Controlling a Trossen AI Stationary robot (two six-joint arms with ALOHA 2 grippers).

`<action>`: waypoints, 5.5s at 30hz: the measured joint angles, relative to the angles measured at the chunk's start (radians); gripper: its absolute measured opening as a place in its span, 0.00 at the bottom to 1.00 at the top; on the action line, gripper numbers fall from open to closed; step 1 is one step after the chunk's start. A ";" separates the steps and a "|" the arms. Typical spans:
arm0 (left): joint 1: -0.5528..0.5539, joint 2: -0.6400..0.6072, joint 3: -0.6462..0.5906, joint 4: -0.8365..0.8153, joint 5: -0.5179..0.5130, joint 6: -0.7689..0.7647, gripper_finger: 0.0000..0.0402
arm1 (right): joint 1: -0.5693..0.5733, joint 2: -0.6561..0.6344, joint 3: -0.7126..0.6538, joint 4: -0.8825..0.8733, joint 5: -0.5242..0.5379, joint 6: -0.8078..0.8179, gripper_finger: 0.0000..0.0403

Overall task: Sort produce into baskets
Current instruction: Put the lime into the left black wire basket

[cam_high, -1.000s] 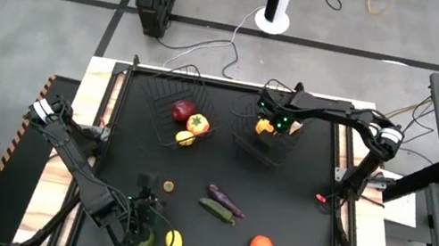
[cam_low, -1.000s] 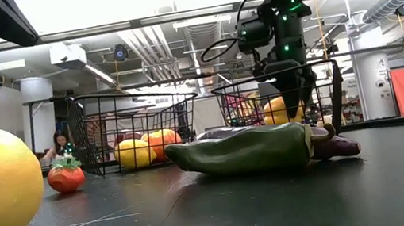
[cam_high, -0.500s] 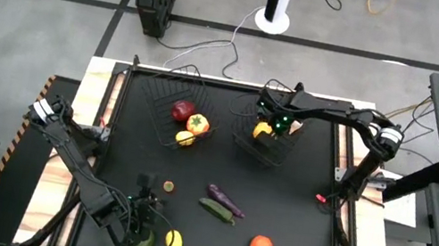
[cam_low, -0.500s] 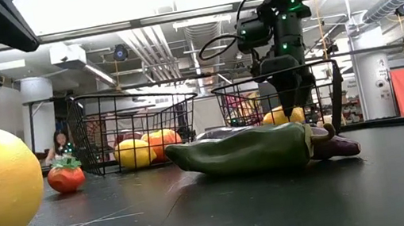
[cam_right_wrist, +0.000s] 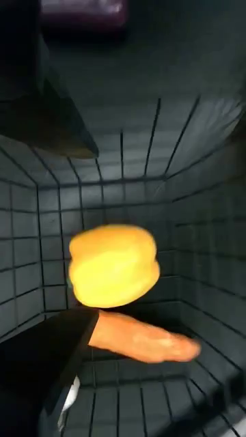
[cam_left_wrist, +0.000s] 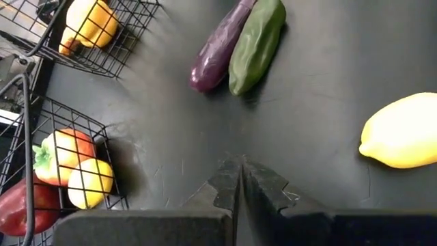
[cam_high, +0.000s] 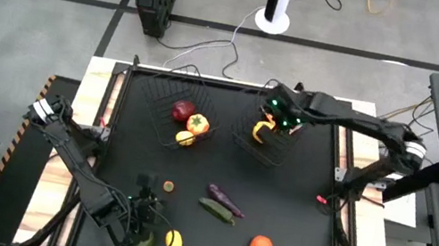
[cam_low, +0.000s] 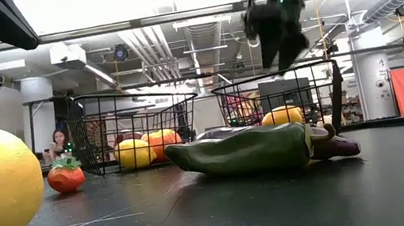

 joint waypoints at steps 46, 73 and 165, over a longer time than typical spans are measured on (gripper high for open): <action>0.278 -0.079 -0.056 0.066 0.475 0.037 0.00 | 0.820 -0.159 -0.455 0.927 0.714 -0.097 0.90; 0.156 -0.086 0.065 -0.449 0.867 -1.097 0.00 | 0.720 -0.243 -0.451 0.931 0.662 -0.270 0.90; 0.045 0.312 0.165 0.018 0.812 -1.238 0.61 | 0.720 -0.242 -0.454 0.925 0.508 -0.278 0.90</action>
